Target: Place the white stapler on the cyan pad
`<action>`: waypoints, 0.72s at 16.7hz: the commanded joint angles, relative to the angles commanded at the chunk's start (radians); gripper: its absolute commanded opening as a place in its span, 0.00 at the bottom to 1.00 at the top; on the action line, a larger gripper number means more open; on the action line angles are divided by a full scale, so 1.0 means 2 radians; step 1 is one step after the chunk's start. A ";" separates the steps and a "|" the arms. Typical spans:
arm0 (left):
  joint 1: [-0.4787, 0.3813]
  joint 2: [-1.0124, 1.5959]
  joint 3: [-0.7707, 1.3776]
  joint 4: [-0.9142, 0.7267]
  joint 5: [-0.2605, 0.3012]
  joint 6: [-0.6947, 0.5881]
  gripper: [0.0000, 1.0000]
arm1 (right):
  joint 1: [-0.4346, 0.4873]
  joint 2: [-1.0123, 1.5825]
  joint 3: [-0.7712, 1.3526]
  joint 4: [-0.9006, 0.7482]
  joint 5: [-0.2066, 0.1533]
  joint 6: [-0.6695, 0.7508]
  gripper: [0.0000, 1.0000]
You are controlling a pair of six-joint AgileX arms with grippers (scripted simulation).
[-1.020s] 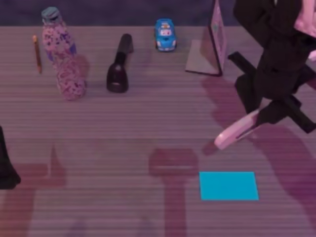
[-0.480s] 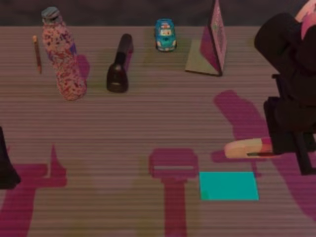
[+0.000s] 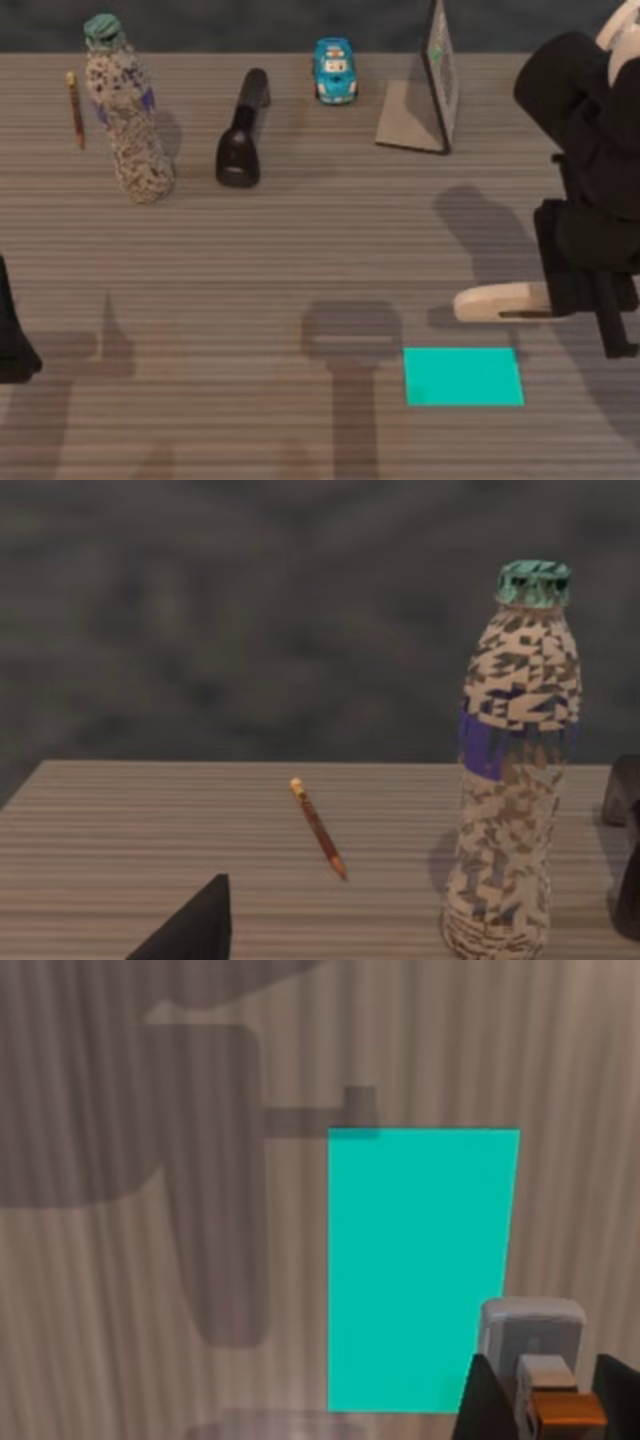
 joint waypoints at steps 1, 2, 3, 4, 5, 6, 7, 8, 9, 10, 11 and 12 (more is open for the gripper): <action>0.000 0.000 0.000 0.000 0.000 0.000 1.00 | 0.002 0.005 -0.007 0.012 0.000 0.003 0.00; 0.000 0.000 0.000 0.000 0.000 0.000 1.00 | 0.004 0.013 -0.016 0.029 0.000 0.006 0.00; 0.000 0.000 0.000 0.000 0.000 0.000 1.00 | 0.007 0.022 -0.027 0.051 0.000 0.010 0.00; 0.000 0.000 0.000 0.000 0.000 0.000 1.00 | 0.010 0.033 -0.039 0.077 0.001 0.014 0.00; 0.000 0.000 0.000 0.000 0.000 0.000 1.00 | 0.015 0.044 -0.053 0.103 0.001 0.018 0.00; 0.000 0.000 0.000 0.000 0.000 0.000 1.00 | 0.019 0.055 -0.065 0.128 0.001 0.021 0.00; 0.000 0.000 0.000 0.000 0.000 0.000 1.00 | 0.023 0.065 -0.077 0.149 0.001 0.024 0.00; 0.000 0.000 0.000 0.000 0.000 0.000 1.00 | 0.026 0.073 -0.086 0.164 0.001 0.027 0.00; 0.000 0.000 0.000 0.000 0.000 0.000 1.00 | 0.028 0.079 -0.092 0.174 0.001 0.029 0.00; 0.000 0.000 0.000 0.000 0.000 0.000 1.00 | 0.029 0.081 -0.095 0.178 0.001 0.030 0.00; 0.000 0.000 0.000 0.000 0.000 0.000 1.00 | 0.030 0.081 -0.095 0.178 0.001 0.030 0.00; 0.000 0.000 0.000 0.000 0.000 0.000 1.00 | 0.030 0.081 -0.095 0.178 0.001 0.030 0.00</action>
